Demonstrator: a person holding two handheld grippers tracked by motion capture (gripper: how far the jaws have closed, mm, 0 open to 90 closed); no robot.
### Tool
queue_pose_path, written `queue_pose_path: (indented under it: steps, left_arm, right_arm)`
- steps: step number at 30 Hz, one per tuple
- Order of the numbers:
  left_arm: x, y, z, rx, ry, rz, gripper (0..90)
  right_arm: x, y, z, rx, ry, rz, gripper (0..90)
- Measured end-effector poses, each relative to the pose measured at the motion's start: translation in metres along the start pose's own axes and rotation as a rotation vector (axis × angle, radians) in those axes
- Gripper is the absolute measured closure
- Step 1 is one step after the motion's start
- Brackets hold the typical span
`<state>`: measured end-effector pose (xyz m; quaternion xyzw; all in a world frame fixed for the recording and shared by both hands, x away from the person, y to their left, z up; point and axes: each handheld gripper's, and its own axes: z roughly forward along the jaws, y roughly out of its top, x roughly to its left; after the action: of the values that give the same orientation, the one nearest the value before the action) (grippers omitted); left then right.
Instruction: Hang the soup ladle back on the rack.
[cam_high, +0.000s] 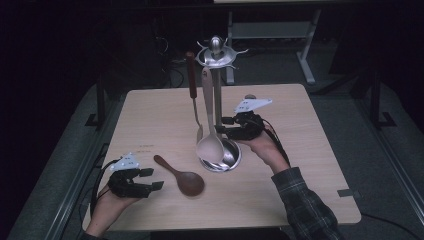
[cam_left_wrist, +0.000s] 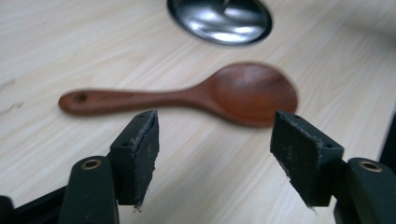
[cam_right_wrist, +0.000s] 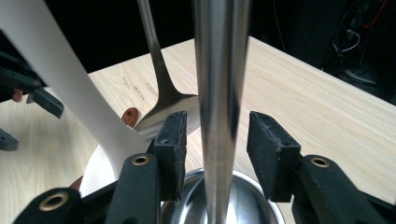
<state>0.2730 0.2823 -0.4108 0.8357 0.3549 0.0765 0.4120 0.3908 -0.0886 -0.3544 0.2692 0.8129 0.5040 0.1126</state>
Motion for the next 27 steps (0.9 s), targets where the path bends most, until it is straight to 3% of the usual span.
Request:
queue_pose_path:
  steps: [4, 5, 6, 7, 11, 17, 19, 20, 22, 27]
  left_arm:
    - [-0.006, 0.024, -0.01, -0.018, -0.014, 0.016, 38.1]
    - [-0.006, 0.024, -0.01, -0.018, -0.014, 0.016, 39.7]
    - [-0.008, 0.035, -0.014, -0.026, -0.012, 0.015, 41.5]
    - [-0.008, 0.035, -0.014, -0.026, -0.012, 0.015, 43.2]
    - [-0.012, 0.072, -0.026, -0.049, -0.034, 0.041, 52.2]
    - [-0.022, 0.119, -0.039, -0.091, -0.09, 0.09, 72.8]
    - [-0.024, 0.125, -0.04, -0.092, -0.092, 0.096, 79.2]
    - [-0.028, 0.141, -0.043, -0.095, -0.099, 0.125, 82.4]
    - [-0.032, 0.154, -0.046, -0.106, -0.105, 0.143, 88.9]
    - [-0.038, 0.178, -0.051, -0.119, -0.113, 0.176, 89.9]
  right_arm:
    - [0.0, 0.0, 0.008, 0.005, 0.002, 0.007, 58.2]
    - [0.0, 0.0, 0.008, 0.005, 0.002, 0.007, 58.2]
    - [0.0, 0.001, 0.01, 0.005, 0.003, 0.004, 59.4]
    - [0.0, 0.001, 0.011, 0.007, 0.005, 0.001, 60.1]
    - [0.002, 0.0, 0.015, 0.014, -0.006, -0.006, 63.4]
    - [0.0, -0.001, 0.014, 0.016, -0.017, -0.003, 69.3]
    - [0.0, -0.001, 0.014, 0.015, -0.019, -0.007, 69.6]
    - [0.0, -0.001, 0.014, 0.014, -0.022, -0.009, 69.9]
    - [0.001, -0.001, 0.014, 0.014, -0.024, -0.008, 70.0]
    - [0.001, -0.001, 0.014, 0.014, -0.027, -0.009, 70.4]
